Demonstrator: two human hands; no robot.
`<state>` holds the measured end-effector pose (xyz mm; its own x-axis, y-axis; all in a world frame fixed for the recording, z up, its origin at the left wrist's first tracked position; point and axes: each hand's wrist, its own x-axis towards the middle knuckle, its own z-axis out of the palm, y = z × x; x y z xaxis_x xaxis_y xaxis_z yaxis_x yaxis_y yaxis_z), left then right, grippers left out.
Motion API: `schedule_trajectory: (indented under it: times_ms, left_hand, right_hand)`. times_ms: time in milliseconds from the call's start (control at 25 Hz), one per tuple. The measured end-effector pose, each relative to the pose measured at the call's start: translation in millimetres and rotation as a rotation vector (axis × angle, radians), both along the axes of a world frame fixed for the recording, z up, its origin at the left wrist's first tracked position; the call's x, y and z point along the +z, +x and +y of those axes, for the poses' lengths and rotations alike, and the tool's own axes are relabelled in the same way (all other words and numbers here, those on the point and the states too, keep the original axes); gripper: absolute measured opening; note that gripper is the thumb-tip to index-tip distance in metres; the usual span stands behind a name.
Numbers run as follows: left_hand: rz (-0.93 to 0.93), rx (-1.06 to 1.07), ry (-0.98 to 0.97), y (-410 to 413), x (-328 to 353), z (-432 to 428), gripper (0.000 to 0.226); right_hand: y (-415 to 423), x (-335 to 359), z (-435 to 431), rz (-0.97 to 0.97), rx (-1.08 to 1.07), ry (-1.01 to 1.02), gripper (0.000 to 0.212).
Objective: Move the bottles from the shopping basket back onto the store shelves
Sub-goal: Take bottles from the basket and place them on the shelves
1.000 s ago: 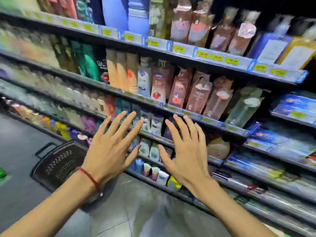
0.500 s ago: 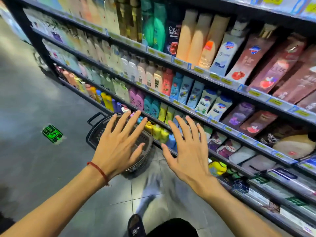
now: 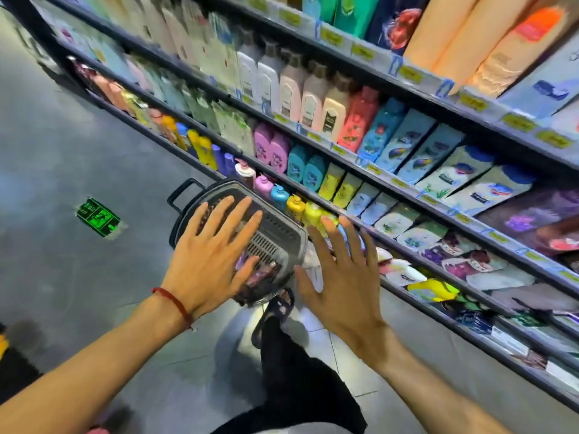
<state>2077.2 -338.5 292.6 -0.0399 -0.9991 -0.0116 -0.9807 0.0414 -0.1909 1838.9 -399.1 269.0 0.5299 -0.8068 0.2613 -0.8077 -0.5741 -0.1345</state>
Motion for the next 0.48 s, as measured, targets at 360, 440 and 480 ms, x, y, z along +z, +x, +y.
schedule_trajectory:
  times_ms: [360, 440, 480]
  left_hand:
    - [0.100, -0.075, 0.126, 79, -40, -81, 0.066]
    - [0.103, -0.096, 0.158, 98, -51, -96, 0.069]
    - [0.108, -0.113, 0.169, 108, -58, -102, 0.069]
  right_hand:
    - [79, -45, -77, 0.027, -0.035, 0.131, 0.059]
    - [98, -51, -80, 0.074, -0.110, 0.183, 0.061]
    - [108, -57, -80, 0.098, -0.142, 0.193, 0.062]
